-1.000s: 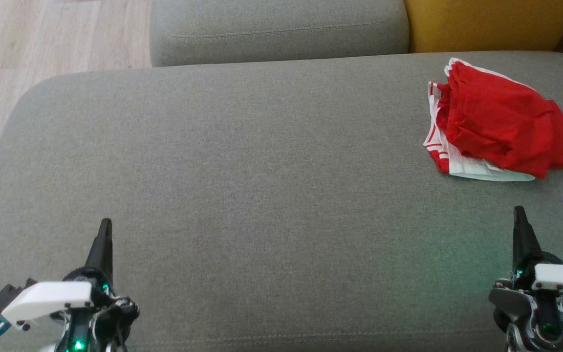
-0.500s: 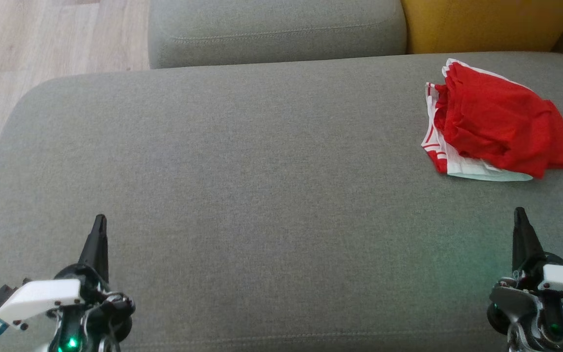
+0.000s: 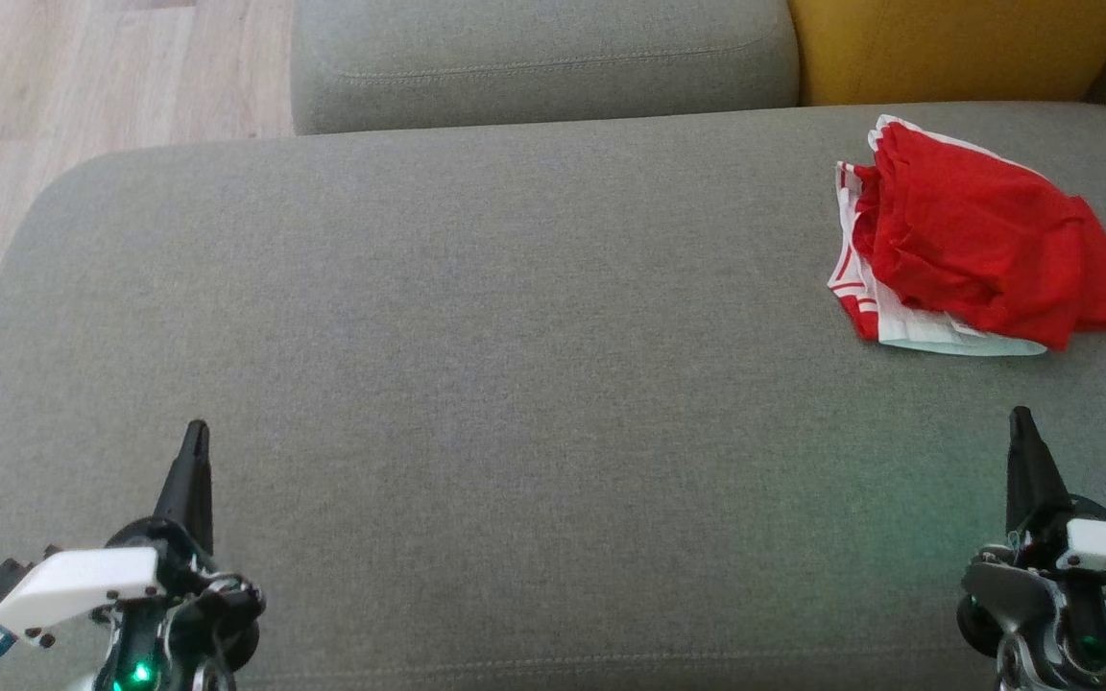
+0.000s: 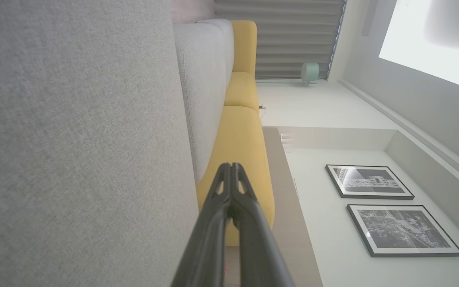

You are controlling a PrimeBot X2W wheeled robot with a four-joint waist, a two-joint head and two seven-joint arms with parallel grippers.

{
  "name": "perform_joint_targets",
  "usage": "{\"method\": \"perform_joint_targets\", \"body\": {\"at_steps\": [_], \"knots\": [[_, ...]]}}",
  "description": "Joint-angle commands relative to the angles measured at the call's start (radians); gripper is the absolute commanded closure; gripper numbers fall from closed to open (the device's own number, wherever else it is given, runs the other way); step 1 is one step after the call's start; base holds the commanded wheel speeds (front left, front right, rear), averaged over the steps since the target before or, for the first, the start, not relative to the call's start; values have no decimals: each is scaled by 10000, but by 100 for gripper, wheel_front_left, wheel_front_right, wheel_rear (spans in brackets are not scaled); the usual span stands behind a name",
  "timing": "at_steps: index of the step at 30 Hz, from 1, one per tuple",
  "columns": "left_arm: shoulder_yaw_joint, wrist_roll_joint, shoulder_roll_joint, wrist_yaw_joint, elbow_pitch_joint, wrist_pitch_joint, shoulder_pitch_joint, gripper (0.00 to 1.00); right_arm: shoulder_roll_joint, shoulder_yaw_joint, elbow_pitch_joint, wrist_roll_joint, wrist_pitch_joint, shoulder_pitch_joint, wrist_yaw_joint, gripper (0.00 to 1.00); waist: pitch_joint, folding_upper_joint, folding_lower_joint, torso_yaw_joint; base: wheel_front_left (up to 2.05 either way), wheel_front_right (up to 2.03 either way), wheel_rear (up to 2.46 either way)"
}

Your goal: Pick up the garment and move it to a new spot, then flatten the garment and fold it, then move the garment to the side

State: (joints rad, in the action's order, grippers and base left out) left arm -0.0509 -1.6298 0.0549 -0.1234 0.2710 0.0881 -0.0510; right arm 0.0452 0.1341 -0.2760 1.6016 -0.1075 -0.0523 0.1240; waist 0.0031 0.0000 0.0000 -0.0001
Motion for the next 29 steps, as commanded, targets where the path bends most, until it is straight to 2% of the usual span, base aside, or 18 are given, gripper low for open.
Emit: {"method": "perform_joint_targets", "body": {"at_steps": [1, 29], "knots": [[-398, 20, 121, -73, -268, 66, -551, 100, 51, -203, 313, 70, -58, -556, 67, 100, 0, 0, 0, 1, 0, 0, 0], [-472, 82, 69, -73, -265, 125, -557, 100, 51, -204, 313, 71, -57, -556, 67, 100, 0, 0, 0, 1, 0, 0, 0]]}}
